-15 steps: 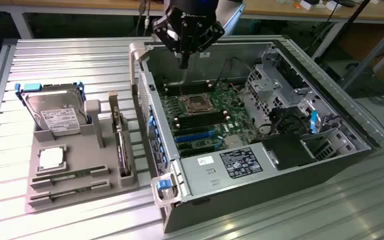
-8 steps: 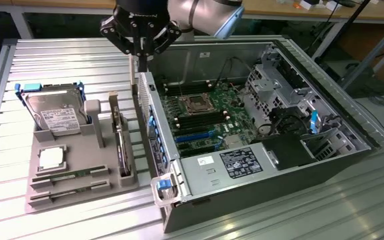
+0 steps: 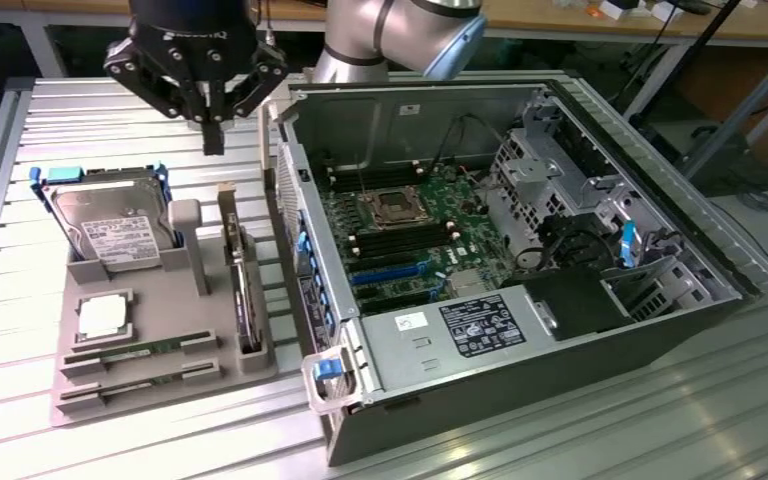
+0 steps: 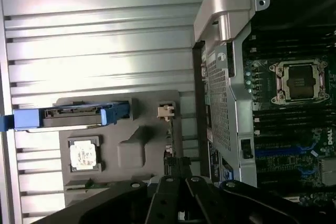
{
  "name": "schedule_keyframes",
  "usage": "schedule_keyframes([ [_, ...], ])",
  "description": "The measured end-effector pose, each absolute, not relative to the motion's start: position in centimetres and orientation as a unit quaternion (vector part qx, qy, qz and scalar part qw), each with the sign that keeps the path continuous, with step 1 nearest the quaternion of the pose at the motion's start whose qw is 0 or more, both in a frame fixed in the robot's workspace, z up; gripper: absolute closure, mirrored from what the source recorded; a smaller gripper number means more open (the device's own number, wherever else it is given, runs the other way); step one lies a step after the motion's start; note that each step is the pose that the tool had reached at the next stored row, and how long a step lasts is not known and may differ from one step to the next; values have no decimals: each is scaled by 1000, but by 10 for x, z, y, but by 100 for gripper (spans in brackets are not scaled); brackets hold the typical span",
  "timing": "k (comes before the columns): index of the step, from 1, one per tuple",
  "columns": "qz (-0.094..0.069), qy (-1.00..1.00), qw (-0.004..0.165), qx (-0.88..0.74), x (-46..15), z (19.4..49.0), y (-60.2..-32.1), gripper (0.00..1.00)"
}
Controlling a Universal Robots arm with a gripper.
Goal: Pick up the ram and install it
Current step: 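Reach for the ram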
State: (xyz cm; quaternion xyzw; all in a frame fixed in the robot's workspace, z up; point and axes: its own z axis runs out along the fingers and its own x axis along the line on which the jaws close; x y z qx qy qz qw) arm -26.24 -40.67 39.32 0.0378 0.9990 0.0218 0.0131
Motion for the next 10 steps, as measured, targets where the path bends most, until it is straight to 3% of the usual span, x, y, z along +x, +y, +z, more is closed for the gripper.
schedule_keyframes([
  [10, 22, 999, 13, 38, -328, 393, -427, 89],
])
